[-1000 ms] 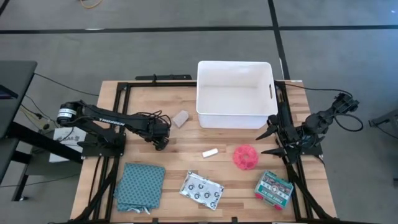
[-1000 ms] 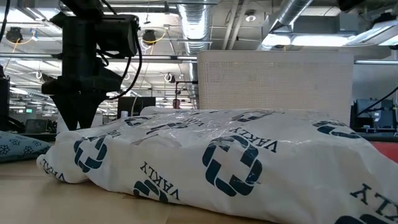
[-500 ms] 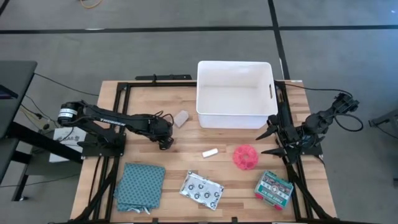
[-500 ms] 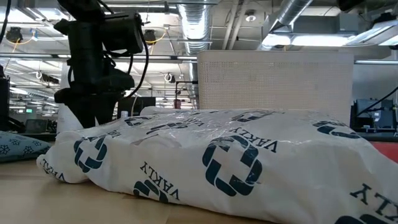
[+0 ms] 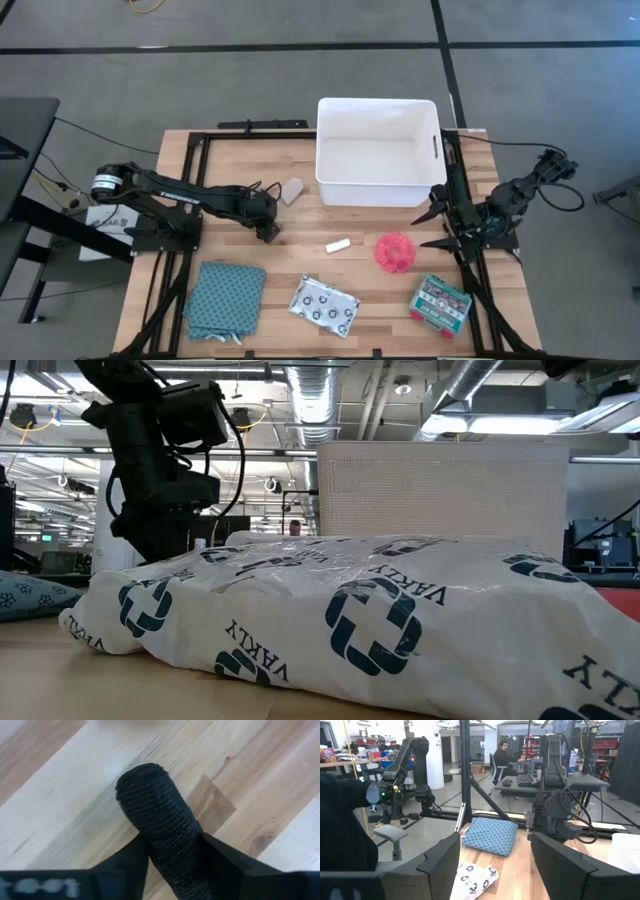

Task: Pick & place medical supplies in basket/bin
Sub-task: Put the black bandage in the white bin

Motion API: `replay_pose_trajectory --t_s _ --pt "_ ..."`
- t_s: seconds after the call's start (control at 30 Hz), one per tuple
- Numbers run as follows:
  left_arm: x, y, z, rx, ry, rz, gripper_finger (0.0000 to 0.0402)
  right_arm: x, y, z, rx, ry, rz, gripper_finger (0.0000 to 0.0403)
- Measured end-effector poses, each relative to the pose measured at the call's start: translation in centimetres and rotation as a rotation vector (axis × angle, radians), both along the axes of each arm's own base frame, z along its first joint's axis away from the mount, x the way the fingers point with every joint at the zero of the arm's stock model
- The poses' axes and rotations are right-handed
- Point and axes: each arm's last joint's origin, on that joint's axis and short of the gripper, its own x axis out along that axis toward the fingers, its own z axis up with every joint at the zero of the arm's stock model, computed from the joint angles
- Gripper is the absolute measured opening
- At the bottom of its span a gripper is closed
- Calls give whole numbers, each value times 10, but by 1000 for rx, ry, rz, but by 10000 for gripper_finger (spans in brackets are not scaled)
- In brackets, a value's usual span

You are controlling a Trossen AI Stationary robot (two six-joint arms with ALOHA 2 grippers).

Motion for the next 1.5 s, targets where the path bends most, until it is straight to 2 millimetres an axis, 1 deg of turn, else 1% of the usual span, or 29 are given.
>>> replay_pose_trajectory --t_s 0.13,0.2,0.23,0.33,0.4,0.47,0.57,0.63,0.7,0.77,0.8,0.87,0.9,0.97,1.03,1.13,1.3,1.4,1.47,1.5 --pt "7 -2 6 28 -24 -76 70 0 0 0 0 0 0 240" --pt "14 -5 14 27 -60 -114 40 0 0 0 1 0 0 240" --pt "19 -7 21 36 -84 -140 31 0 0 0 0 0 0 240" --pt "36 -15 47 69 -164 -231 30 0 0 0 0 0 0 240" --pt "50 -21 74 103 -249 -296 30 0 0 0 2 -3 0 240" --pt "63 -25 109 167 -344 -367 30 0 0 1 4 -7 0 240" --pt "75 -22 165 353 -457 -409 31 0 0 1 9 -14 0 240" --pt "78 -16 203 496 -521 -401 34 0 0 2 11 -16 0 240" --pt "77 -6 235 613 -571 -395 34 0 0 2 17 -14 0 240" --pt "79 7 255 690 -591 -382 32 0 0 2 17 -13 0 240" --pt "81 14 261 712 -591 -366 31 0 0 2 17 -13 0 240" --pt "91 33 258 731 -557 -329 30 0 0 2 17 -13 0 240" --pt "100 42 253 734 -538 -321 30 0 0 2 18 -13 0 240" --pt "118 63 235 718 -478 -334 31 0 0 2 18 -15 0 240" --pt "141 83 214 684 -430 -356 32 0 0 2 20 -16 0 240" --pt "170 113 194 648 -387 -373 32 0 0 2 19 -16 0 240" --pt "210 156 186 589 -358 -433 32 0 0 2 13 -15 0 240" --pt "229 172 175 540 -272 -441 32 -1 -1 2 13 -21 0 240" --pt "241 176 149 542 -229 -481 32 -2 -1 3 15 -23 0 240" --pt "243 176 137 539 -213 -508 32 -3 -2 3 17 -26 -1 240"
